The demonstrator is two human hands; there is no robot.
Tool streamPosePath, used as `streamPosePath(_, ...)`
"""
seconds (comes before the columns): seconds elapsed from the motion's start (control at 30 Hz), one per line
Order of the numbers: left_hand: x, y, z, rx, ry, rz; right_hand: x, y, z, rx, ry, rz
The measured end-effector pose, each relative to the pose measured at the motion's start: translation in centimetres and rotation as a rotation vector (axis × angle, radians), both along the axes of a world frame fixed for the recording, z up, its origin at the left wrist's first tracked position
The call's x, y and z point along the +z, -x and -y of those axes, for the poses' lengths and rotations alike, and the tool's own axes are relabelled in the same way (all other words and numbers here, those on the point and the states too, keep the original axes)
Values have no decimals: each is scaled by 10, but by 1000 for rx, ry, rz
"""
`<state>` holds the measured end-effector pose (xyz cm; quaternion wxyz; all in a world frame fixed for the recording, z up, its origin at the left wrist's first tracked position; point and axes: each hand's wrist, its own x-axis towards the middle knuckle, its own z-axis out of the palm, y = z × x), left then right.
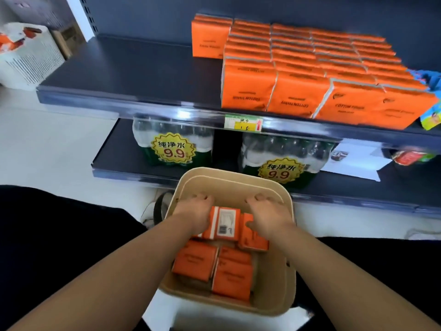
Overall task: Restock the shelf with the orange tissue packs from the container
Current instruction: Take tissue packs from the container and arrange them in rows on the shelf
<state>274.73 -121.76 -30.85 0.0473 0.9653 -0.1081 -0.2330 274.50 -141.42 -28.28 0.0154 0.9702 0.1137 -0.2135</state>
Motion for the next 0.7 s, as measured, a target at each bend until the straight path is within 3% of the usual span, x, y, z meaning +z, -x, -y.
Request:
streamPosePath(0.17,-44,9,8,66,2,-66,-38,1,-9,-82,-32,-117)
streamPosePath(0.37,-90,20,17,137,57,-158,-91,6,-11,-425,-219,-270)
streamPosePath(0.5,-108,21,23,139,85,-157,-112,9,-8,-471,-189,-230)
streamPosePath(0.7,-125,22,25,167,116,-182,-141,20,7,-761,-319,-221)
